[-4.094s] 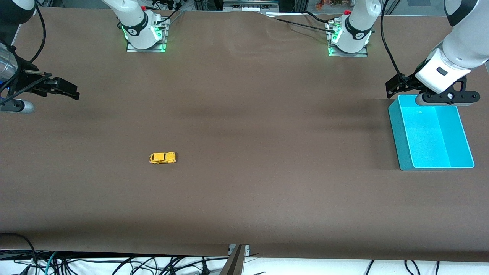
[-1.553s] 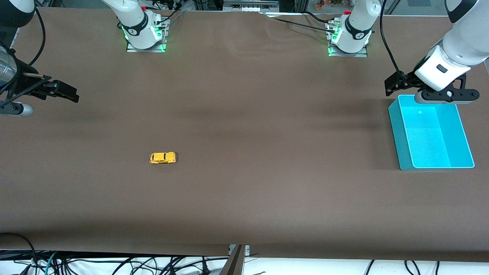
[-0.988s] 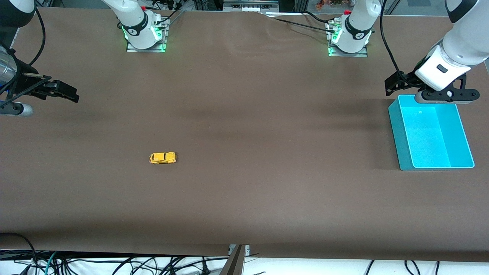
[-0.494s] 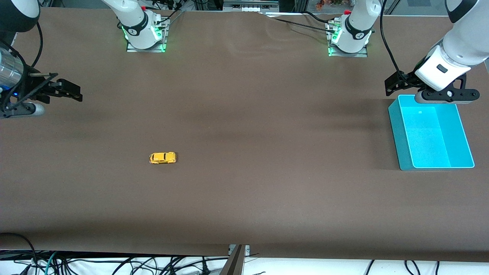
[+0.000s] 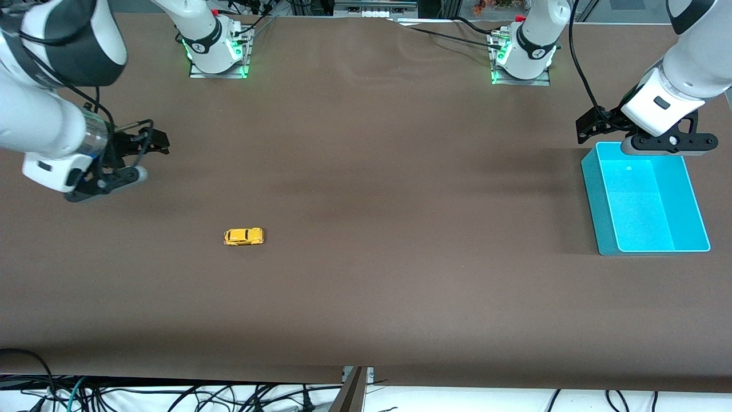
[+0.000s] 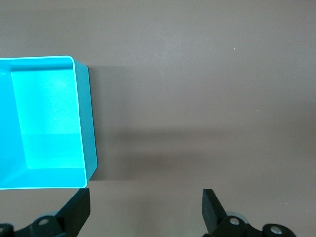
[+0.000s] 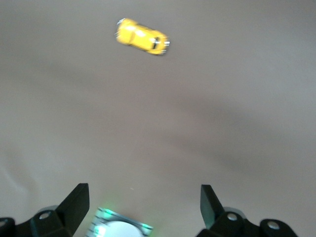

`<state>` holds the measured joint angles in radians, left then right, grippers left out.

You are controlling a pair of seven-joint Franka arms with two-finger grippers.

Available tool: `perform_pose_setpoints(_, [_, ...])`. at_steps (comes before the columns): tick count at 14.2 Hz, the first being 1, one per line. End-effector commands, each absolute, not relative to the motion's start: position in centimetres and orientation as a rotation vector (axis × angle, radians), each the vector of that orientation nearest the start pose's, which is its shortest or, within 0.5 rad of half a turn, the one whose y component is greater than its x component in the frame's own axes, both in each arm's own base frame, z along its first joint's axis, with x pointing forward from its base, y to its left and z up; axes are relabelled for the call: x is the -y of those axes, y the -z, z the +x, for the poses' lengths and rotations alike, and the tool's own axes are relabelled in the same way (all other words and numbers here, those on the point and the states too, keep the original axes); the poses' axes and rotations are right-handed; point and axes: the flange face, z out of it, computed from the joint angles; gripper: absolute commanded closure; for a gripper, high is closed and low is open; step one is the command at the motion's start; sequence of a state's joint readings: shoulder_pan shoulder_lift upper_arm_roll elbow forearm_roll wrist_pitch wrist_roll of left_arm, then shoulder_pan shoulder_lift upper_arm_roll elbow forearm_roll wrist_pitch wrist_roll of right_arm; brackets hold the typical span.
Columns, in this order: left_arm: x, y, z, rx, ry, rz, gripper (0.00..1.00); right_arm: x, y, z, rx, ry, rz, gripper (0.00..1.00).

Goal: Wind and store yellow beetle car
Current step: 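Move the right gripper over the yellow beetle car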

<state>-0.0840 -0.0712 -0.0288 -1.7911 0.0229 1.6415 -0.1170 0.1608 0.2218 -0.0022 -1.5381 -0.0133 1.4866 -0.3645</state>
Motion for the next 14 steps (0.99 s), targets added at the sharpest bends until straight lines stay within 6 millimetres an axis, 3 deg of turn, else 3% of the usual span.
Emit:
perform_pose_setpoints(1, [6.0, -57.1, 52.7, 0.023, -0.128, -3.117, 0.0, -10.5, -48.0, 59.8, 1.235, -0.417, -2.82, 0.01])
perform_pose_setpoints(7, [6.0, -57.1, 52.7, 0.028, -0.131, -3.117, 0.0, -11.4, -39.7, 59.5, 1.832, -0.236, -2.491, 0.01])
perform_pose_setpoints(9, [6.0, -57.1, 52.7, 0.03, -0.128, -3.117, 0.0, -11.5, -36.1, 58.9, 2.01, -0.124, -2.382, 0.01])
perform_pose_setpoints(12, [6.1, -57.1, 52.7, 0.025, -0.128, -3.117, 0.0, -11.6, -30.9, 57.4, 2.133, 0.017, -2.335, 0.01])
perform_pose_setpoints(14, [6.0, -57.2, 52.6, 0.028, -0.126, -3.117, 0.0, -12.9, -28.3, 56.7, 2.184, 0.057, -2.294, 0.01])
